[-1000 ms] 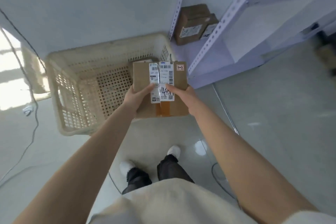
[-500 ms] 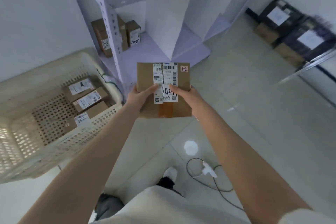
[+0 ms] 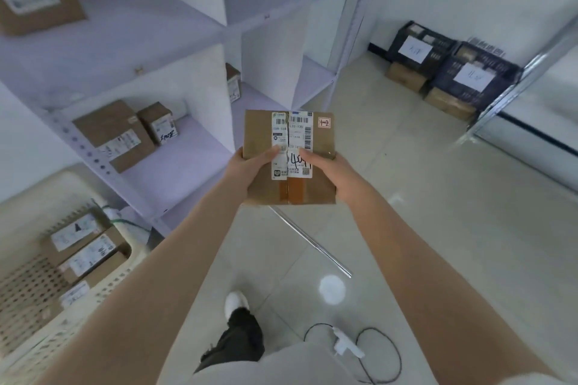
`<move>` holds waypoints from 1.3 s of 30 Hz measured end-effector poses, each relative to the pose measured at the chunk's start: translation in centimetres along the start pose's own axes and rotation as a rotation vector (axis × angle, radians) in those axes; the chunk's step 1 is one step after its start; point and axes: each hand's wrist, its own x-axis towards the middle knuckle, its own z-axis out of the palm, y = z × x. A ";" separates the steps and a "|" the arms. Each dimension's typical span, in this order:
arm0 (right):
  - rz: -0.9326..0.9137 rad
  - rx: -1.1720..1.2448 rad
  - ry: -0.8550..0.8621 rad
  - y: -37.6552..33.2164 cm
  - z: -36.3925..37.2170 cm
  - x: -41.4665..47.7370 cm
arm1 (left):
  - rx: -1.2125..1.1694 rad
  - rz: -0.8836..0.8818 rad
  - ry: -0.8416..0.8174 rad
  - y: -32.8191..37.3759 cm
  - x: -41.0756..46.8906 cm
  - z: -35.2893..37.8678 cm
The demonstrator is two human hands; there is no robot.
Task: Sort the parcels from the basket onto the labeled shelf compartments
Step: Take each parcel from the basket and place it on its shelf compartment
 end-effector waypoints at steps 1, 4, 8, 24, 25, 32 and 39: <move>-0.017 -0.004 -0.001 -1.0 -0.5 1.1 | 0.004 0.015 0.002 1.1 0.9 0.5; -0.078 -0.011 -0.008 -4.8 -1.5 4.5 | 0.010 0.086 0.005 4.8 4.0 2.0; -0.166 -0.048 -0.003 -11.0 -2.4 8.7 | 0.038 0.200 0.010 11.0 7.6 3.9; -0.429 -0.127 -0.141 -28.9 -5.1 23.8 | -0.047 0.495 0.126 28.0 18.5 8.5; -0.434 -0.133 -0.161 -29.6 -5.4 24.9 | -0.051 0.503 0.149 28.6 19.2 8.9; -0.503 -0.171 -0.297 -34.7 -7.9 32.3 | -0.086 0.583 0.301 32.4 24.3 12.0; -0.545 -0.237 -0.442 -36.8 -9.3 38.6 | -0.047 0.659 0.487 32.9 27.3 14.5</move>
